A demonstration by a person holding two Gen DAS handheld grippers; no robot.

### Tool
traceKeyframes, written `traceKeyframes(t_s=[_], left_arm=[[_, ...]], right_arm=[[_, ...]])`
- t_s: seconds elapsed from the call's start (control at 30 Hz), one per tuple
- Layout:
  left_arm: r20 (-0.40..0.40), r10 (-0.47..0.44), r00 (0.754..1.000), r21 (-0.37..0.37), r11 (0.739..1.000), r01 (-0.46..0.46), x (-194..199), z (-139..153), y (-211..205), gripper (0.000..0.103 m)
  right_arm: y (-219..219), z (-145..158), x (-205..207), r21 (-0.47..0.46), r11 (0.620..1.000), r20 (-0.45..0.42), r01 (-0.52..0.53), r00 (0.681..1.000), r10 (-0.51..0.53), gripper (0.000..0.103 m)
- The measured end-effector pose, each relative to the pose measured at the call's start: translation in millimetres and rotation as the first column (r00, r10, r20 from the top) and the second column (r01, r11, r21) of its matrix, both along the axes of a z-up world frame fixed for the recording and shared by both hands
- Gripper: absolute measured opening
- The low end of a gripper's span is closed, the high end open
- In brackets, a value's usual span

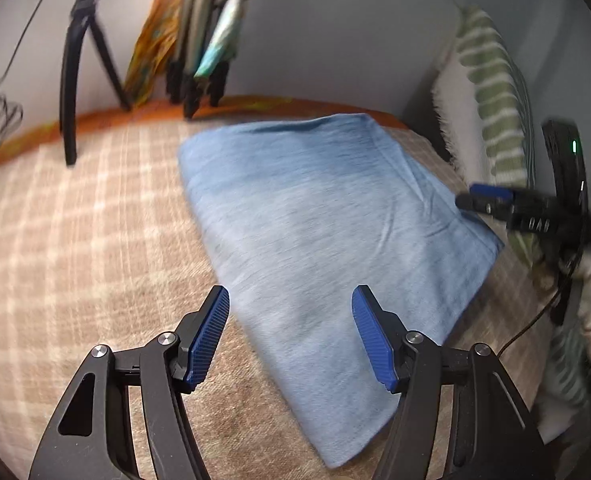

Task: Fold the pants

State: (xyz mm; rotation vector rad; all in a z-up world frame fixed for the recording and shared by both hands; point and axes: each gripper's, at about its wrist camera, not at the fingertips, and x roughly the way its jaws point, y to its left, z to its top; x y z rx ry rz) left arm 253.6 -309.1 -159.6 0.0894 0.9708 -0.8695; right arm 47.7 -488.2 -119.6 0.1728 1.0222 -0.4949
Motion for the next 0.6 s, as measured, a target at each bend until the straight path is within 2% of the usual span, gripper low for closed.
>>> traceKeyframes(t_s=[0.1,0.2,0.23,0.33,0.5,0.6], left_arm=[[-0.043,0.025,0.999,-0.014,1.0,-0.025,10,-5,5,0.063],[-0.11,0.048,0.993,-0.036,0.998,-0.052,20,-13,8,0.063],[-0.128,0.054,0.99,-0.044,0.997,-0.06,23,-14,9,0.063],[-0.19,0.073,0.979,-0.067,0.994,-0.087,32,-20,12,0.064],[-0.264,0.083,0.961,-0.092,0.99,-0.111,42,-28,10,0.064],[-0.293,0.081,0.952,-0.102,0.988,-0.116,46,-32,8,0.064]], right_arm=[[-9,-8,-3,0.002,1.0,-0.042,0.002,0.999,-0.001,0.075],[-25,-6,-11,0.081,0.996,0.014,0.036,0.999,-0.037,0.077],[-32,-4,-14,0.125,0.991,0.045,0.049,0.997,-0.055,0.083],[-56,-3,-20,0.271,0.96,0.139,0.066,0.985,-0.107,0.089],[-80,-15,-17,0.413,0.907,0.187,0.08,0.967,-0.17,0.093],[-87,-26,-11,0.438,0.895,0.185,0.083,0.966,-0.18,0.098]])
